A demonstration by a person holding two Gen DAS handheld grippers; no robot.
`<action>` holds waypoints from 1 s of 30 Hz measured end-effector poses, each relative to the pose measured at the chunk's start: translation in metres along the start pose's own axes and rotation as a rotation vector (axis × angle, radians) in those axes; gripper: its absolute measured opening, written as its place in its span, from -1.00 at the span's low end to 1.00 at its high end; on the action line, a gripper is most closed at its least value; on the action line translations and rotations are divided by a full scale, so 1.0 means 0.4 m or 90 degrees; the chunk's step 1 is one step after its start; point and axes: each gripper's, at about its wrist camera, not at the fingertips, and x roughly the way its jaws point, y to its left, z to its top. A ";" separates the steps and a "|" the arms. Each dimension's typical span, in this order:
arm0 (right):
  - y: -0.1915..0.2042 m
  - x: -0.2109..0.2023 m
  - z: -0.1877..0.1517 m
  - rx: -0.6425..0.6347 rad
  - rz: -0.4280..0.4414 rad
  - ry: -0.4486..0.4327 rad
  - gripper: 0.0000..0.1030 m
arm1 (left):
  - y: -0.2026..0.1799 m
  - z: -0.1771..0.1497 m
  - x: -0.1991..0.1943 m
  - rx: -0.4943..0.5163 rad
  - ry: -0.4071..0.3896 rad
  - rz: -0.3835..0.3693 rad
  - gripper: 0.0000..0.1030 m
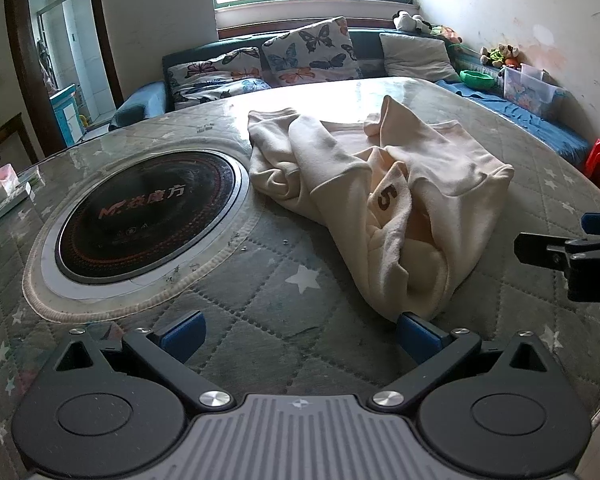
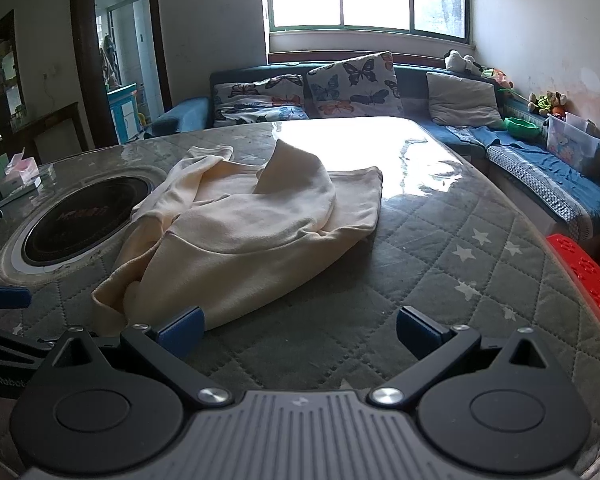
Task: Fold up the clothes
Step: 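Move both tools toward the crumpled cream sweatshirt on the table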
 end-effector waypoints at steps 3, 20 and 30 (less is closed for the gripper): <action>0.001 0.000 0.000 -0.001 0.000 0.000 1.00 | -0.001 0.001 0.000 0.001 -0.001 -0.001 1.00; 0.018 0.003 0.020 -0.019 0.016 -0.005 1.00 | 0.000 0.023 0.000 0.001 -0.001 -0.008 1.00; 0.017 0.018 0.077 -0.032 0.033 -0.023 1.00 | 0.010 0.071 0.005 0.000 -0.013 -0.009 1.00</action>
